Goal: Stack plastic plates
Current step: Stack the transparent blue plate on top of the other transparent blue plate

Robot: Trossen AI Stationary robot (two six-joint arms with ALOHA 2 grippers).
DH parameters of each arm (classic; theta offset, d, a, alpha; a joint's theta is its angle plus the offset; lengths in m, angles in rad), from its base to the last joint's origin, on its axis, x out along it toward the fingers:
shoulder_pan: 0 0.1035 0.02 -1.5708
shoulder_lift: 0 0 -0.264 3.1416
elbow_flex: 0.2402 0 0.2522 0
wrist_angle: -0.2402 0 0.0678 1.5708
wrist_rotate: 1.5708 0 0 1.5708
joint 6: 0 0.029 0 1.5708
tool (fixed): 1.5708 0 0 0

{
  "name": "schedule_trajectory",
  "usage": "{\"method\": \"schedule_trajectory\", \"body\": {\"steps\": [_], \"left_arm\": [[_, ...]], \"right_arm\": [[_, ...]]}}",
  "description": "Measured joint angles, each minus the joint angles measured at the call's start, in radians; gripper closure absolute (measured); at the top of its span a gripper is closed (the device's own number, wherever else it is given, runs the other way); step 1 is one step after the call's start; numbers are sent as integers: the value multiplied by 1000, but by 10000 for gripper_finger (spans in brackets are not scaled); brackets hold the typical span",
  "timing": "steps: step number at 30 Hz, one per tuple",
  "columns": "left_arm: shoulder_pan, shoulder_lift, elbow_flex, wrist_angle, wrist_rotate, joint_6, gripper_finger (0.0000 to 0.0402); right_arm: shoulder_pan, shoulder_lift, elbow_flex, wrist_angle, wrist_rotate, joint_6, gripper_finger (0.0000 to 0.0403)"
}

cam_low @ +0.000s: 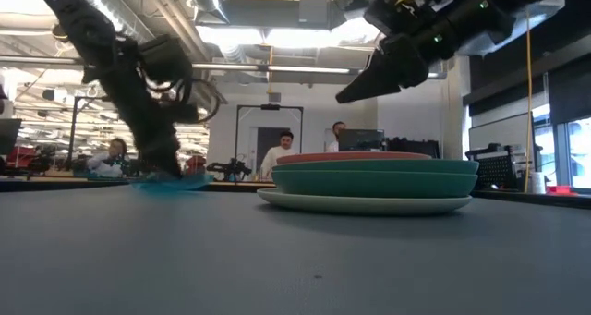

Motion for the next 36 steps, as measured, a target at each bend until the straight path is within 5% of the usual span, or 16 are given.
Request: {"method": "schedule_trajectory", "body": {"steps": [15, 24, 36], "left_arm": [[-312, -8, 250, 0, 16, -12, 397], [-456, -1, 306, 92, 17, -25, 397], [-576, 170, 306, 400, 46, 1, 397]], "right_arm": [[55, -2, 136, -196, -1, 9, 223], [229, -110, 156, -233, 83, -56, 223], [496, -177, 130, -387, 132, 129, 223]]}}
